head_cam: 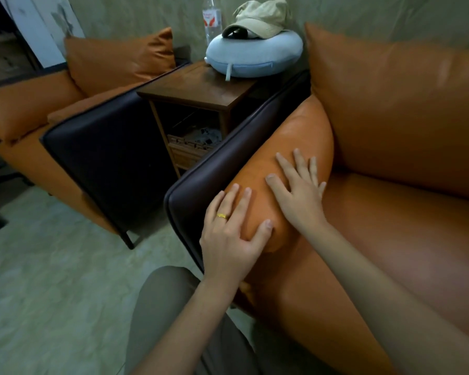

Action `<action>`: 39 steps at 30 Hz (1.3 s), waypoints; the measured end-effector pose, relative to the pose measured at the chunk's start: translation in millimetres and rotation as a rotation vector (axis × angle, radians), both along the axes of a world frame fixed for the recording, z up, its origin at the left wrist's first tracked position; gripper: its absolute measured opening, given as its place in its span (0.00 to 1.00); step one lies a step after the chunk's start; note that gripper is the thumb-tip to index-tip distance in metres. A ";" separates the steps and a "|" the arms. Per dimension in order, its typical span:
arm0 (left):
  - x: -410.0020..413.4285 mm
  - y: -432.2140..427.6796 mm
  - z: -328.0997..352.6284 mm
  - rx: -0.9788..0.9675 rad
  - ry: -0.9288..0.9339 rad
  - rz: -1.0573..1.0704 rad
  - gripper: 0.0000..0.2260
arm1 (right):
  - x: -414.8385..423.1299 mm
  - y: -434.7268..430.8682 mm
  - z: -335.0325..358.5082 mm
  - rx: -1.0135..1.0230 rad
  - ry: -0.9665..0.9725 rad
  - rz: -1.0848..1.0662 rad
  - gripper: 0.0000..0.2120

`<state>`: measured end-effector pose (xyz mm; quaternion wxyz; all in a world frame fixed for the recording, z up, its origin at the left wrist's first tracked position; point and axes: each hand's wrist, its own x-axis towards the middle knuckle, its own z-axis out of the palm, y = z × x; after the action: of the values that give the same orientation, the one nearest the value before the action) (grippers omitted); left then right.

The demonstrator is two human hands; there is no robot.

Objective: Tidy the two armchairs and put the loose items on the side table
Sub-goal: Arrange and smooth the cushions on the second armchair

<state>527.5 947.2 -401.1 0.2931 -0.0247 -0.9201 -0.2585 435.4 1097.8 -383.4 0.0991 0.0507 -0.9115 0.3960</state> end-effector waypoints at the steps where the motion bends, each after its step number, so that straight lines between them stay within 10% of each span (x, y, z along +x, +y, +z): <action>1: -2.5 1.8 -2.6 0.014 0.030 -0.004 0.29 | 0.5 0.7 -1.3 -0.017 0.010 0.000 0.27; 16: -90.3 37.6 -47.6 0.106 0.456 -0.063 0.25 | -47.8 21.8 -43.5 -0.209 0.236 -0.022 0.30; 39: -103.0 48.8 -46.4 0.019 0.304 -0.025 0.24 | -17.4 21.6 -66.4 -0.437 0.004 -0.099 0.24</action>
<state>424.5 996.0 -447.5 0.4262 -0.0721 -0.8622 -0.2641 418.0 1119.4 -449.8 0.1287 -0.0159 -0.8051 0.5787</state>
